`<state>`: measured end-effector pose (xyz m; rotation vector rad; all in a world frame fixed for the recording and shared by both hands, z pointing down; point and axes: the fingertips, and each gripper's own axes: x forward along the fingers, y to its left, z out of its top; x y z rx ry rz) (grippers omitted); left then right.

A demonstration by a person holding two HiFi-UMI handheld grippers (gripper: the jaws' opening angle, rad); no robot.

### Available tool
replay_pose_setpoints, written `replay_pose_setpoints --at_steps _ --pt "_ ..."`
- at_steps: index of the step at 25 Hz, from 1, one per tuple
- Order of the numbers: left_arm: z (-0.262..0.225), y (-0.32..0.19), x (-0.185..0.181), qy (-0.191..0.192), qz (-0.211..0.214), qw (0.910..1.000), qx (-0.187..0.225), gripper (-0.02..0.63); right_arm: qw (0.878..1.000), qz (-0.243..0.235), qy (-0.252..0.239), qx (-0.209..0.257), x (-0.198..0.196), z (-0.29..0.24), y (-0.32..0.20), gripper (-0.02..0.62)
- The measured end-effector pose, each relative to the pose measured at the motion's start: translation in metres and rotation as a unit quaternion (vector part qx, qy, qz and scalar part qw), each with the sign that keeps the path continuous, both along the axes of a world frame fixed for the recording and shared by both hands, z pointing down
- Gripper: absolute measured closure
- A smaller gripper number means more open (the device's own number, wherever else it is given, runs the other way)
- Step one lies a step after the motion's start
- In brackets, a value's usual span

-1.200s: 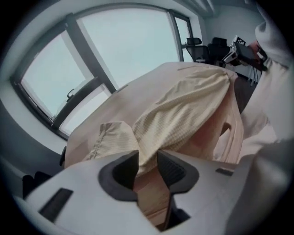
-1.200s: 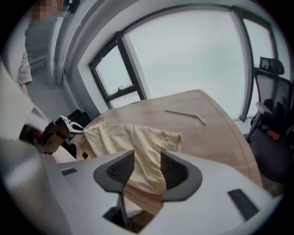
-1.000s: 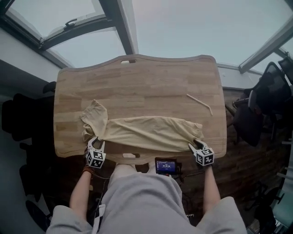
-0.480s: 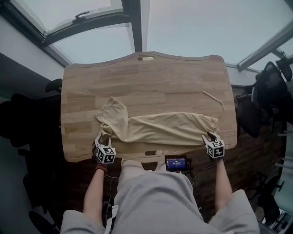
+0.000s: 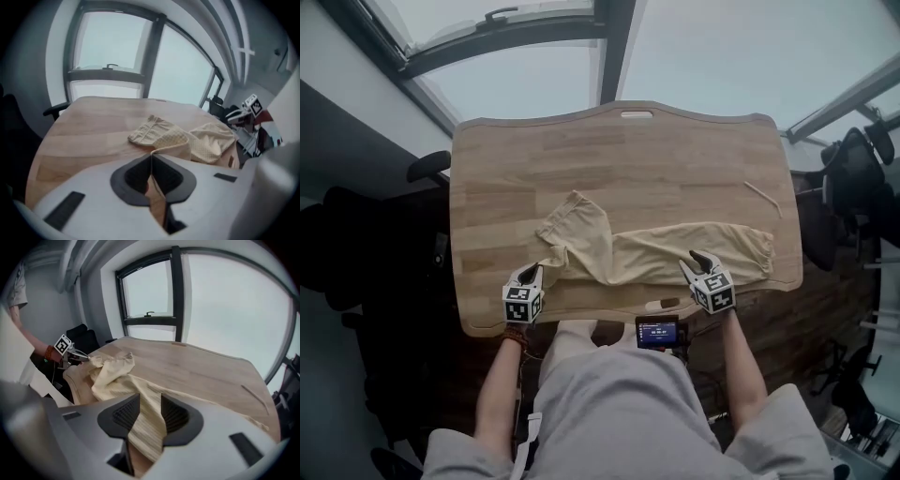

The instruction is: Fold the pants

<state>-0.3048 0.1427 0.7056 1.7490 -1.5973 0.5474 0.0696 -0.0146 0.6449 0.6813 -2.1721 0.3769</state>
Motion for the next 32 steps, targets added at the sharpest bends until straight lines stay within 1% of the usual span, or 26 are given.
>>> replay_pose_setpoints --at_steps 1,3,5,6,7,9,10,11,12,13,14,15,16,18,20,22,23,25,28,30,31,32 --pt "-0.002 0.004 -0.015 0.016 -0.006 0.9999 0.002 0.595 1.0 -0.011 -0.005 0.0 -0.022 0.0 0.006 0.454" --pt "-0.001 0.011 -0.038 0.032 -0.005 0.9995 0.002 0.594 0.999 -0.037 -0.008 -0.001 -0.061 0.002 0.018 0.454" --pt "0.009 0.022 -0.054 0.038 -0.004 0.9992 -0.01 0.594 0.998 -0.065 -0.001 0.001 -0.09 0.003 0.031 0.454" --pt "0.018 0.029 -0.062 0.049 -0.012 0.9984 -0.024 0.594 0.997 -0.076 0.001 0.005 -0.103 0.001 0.035 0.454" --pt "0.027 0.036 -0.07 0.071 -0.029 0.9963 -0.04 0.594 0.996 -0.084 0.001 0.01 -0.114 -0.001 0.037 0.454" --pt "0.042 0.05 -0.086 0.128 -0.078 0.9863 -0.07 0.592 0.995 -0.095 0.001 0.014 -0.13 -0.001 0.04 0.454" --pt "0.047 0.057 -0.097 0.146 -0.105 0.9805 -0.079 0.566 0.995 -0.1 0.006 0.008 -0.134 0.003 0.043 0.454" --pt "0.049 0.063 -0.111 0.154 -0.131 0.9757 -0.084 0.532 0.994 -0.108 0.011 0.002 -0.138 0.007 0.047 0.454" --pt "0.05 0.068 -0.126 0.154 -0.153 0.9726 -0.085 0.497 0.993 -0.117 0.016 -0.002 -0.144 0.01 0.051 0.454" --pt "0.047 0.068 -0.139 0.148 -0.165 0.9717 -0.081 0.48 0.992 -0.127 0.019 -0.003 -0.15 0.011 0.054 0.454" --pt "0.043 0.062 -0.149 0.139 -0.166 0.9735 -0.074 0.48 0.991 -0.135 0.022 -0.002 -0.155 0.012 0.056 0.454" --pt "0.038 0.049 -0.154 0.127 -0.154 0.9778 -0.064 0.48 0.99 -0.138 0.023 0.0 -0.159 0.011 0.056 0.454" --pt "0.033 0.031 -0.154 0.113 -0.13 0.9836 -0.053 0.48 0.99 -0.136 0.021 0.001 -0.162 0.01 0.056 0.454" --pt "0.02 -0.012 -0.144 0.079 -0.062 0.9943 -0.036 0.48 0.992 -0.125 0.013 0.002 -0.167 0.007 0.054 0.454" --pt "0.013 -0.056 -0.128 0.043 0.007 0.9988 -0.023 0.479 0.993 -0.116 0.009 0.003 -0.168 0.004 0.052 0.454" --pt "0.016 -0.092 -0.113 0.012 0.06 0.9978 -0.025 0.479 0.994 -0.106 0.009 0.005 -0.164 0.0 0.048 0.454" --pt "0.022 -0.105 -0.107 0.001 0.079 0.9963 -0.033 0.479 0.995 -0.1 0.009 0.006 -0.161 -0.002 0.047 0.454" --pt "0.037 -0.122 -0.098 -0.007 0.106 0.9927 -0.057 0.479 0.996 -0.086 0.009 0.006 -0.153 -0.004 0.046 0.454" --pt "0.057 -0.131 -0.091 -0.011 0.126 0.9876 -0.093 0.479 0.998 -0.063 0.011 0.006 -0.141 -0.005 0.043 0.454" --pt "0.065 -0.132 -0.09 -0.02 0.134 0.9848 -0.108 0.485 0.999 -0.047 0.012 0.005 -0.131 -0.004 0.042 0.454" --pt "0.067 -0.132 -0.088 -0.024 0.14 0.9838 -0.11 0.512 0.999 -0.04 0.014 0.004 -0.125 -0.003 0.043 0.454" --pt "0.066 -0.132 -0.087 -0.027 0.144 0.9832 -0.109 0.557 0.999 -0.032 0.016 0.003 -0.12 -0.002 0.042 0.454"
